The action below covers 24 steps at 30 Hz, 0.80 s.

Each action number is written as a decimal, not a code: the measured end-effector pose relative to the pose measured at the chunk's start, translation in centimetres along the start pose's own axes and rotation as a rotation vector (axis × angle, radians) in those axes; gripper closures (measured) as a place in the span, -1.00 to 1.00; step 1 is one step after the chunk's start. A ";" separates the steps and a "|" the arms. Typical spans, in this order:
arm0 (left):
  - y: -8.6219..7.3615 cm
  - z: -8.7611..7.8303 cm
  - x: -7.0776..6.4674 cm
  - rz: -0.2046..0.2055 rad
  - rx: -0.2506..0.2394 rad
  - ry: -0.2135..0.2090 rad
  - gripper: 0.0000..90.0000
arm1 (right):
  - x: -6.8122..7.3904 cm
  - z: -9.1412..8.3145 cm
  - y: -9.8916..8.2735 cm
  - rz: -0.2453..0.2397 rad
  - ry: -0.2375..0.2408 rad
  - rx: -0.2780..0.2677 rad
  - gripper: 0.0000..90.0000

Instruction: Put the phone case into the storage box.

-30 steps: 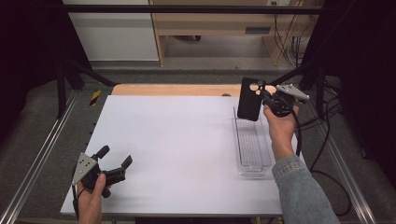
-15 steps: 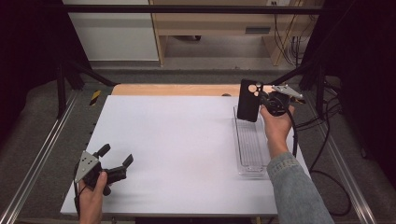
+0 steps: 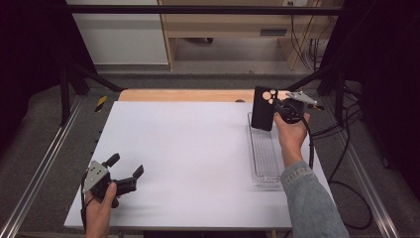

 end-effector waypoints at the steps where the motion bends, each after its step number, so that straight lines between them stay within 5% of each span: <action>1: 0.0 0.0 -0.1 0.000 -0.001 -0.001 -0.97 | 0.0 0.1 -0.1 0.001 0.000 0.000 0.89; 24: 0.0 0.0 -0.3 0.006 0.002 -0.006 -0.97 | 0.3 1.1 -1.3 0.018 -0.003 0.021 0.89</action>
Point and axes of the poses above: each handheld gripper's, and its own axes: z roughly forward along the jaws, y roughly out of its top, x roughly to its left, the point moved 10 cm from there along z, roughly forward along the jaws, and after that the axes turned 6 degrees about z, right-handed, at the moved point
